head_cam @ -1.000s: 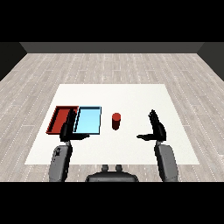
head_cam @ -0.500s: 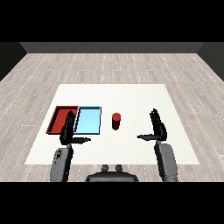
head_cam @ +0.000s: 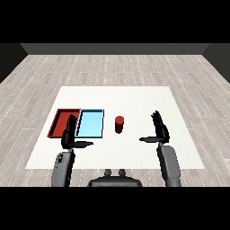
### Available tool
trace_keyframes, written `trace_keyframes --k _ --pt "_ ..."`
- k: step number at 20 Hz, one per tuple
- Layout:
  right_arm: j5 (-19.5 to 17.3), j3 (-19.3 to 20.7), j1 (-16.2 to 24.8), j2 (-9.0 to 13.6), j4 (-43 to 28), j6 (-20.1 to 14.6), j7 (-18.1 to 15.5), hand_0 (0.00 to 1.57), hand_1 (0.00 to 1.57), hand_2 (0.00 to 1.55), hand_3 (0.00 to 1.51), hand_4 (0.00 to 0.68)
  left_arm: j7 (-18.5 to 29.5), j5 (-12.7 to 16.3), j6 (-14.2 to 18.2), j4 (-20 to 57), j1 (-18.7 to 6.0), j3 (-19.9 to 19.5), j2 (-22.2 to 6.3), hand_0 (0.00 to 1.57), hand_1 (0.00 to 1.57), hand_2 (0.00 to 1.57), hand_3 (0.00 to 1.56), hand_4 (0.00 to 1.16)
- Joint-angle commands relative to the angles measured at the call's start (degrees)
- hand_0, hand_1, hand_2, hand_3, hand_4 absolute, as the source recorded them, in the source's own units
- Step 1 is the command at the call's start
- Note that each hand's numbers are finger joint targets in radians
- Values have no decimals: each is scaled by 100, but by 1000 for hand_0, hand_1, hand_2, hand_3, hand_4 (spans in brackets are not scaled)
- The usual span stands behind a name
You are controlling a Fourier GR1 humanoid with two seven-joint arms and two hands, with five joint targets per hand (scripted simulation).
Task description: Pick the red can and put it in the red box
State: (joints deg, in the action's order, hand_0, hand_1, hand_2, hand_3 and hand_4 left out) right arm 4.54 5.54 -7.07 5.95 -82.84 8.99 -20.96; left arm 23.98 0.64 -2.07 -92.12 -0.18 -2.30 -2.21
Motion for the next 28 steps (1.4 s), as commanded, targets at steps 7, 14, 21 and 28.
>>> trace_keyframes --k 7,14,21,28 --pt "72 -35 -994 -182 851 -154 441 0 0 0 0 0 154 49 56 278 -193 -165 -70 0 0 0 0 0" --pt "358 99 -1078 -209 1403 52 100 0 0 0 0 0 8 69 88 372 -327 -181 -74 0 0 0 0 0" --pt "346 -344 -1201 -587 1821 -316 -194 0 0 0 0 0 71 2 131 -213 393 157 186 0 0 0 0 0" --pt "468 -393 -1983 -593 2867 -456 -440 0 0 0 0 0 44 1 92 -12 122 142 135 0 0 0 0 0"
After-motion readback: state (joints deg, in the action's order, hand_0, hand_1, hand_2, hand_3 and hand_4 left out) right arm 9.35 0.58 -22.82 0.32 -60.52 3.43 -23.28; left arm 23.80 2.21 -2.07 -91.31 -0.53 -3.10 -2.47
